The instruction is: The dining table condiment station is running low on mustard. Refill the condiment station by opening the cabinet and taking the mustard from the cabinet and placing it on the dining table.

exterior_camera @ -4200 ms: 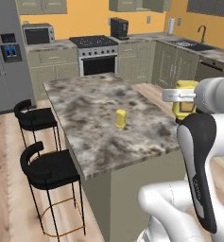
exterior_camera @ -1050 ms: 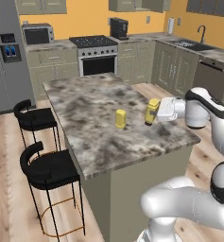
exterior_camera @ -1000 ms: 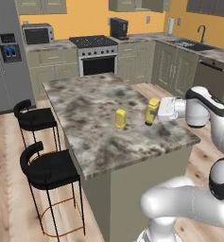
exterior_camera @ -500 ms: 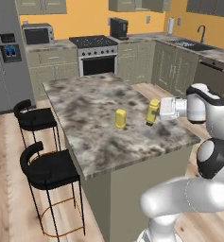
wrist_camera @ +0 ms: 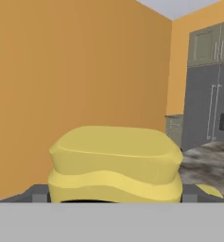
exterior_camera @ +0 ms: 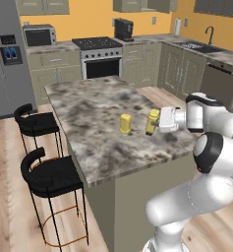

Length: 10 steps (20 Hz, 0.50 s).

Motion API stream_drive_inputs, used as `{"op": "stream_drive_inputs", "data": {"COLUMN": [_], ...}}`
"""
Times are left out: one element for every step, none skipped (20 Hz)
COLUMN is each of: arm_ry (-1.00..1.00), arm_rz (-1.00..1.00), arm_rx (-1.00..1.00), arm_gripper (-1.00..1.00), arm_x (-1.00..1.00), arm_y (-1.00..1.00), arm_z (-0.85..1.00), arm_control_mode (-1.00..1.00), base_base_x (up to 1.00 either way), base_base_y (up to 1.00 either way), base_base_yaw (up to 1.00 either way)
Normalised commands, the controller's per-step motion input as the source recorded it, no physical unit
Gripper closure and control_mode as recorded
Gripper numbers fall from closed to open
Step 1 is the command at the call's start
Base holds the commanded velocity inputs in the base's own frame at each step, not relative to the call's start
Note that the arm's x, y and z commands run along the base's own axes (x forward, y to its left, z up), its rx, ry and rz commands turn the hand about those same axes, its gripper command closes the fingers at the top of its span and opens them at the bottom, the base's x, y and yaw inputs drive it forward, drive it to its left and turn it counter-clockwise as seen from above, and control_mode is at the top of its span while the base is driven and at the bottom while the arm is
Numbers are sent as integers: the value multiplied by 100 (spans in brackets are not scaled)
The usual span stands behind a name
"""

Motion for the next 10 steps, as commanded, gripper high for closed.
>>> {"op": "stream_drive_inputs", "data": {"arm_ry": [0, 0, 0, 0, 0, 0, 0, 0, 0, 0], "arm_rz": [0, 0, 0, 0, 0, 0, 0, 0, 0, 0], "arm_rx": [0, 0, 0, 0, 0, 0, 0, 0, 0, 0], "arm_gripper": [100, 100, 100, 100, 100, 100, 100, 100, 100, 100], "arm_x": [21, 18, 19, 20, 19, 20, 21, 21, 24, 25], "arm_y": [6, 0, 0, 0, 0, 0, 0, 0, 0, 0], "arm_z": [-23, -21, -19, -19, -16, -16, -16, -17, -19, -20], "arm_control_mode": [-100, -100, -100, -100, -100, -100, -100, -100, -100, -100], "base_base_x": [0, 0, 0, 0, 0, 0, 0, 0, 0, 0], "base_base_y": [0, 0, 0, 0, 0, 0, 0, 0, 0, 0], "base_base_yaw": [0, 0, 0, 0, 0, 0, 0, 0, 0, 0]}}
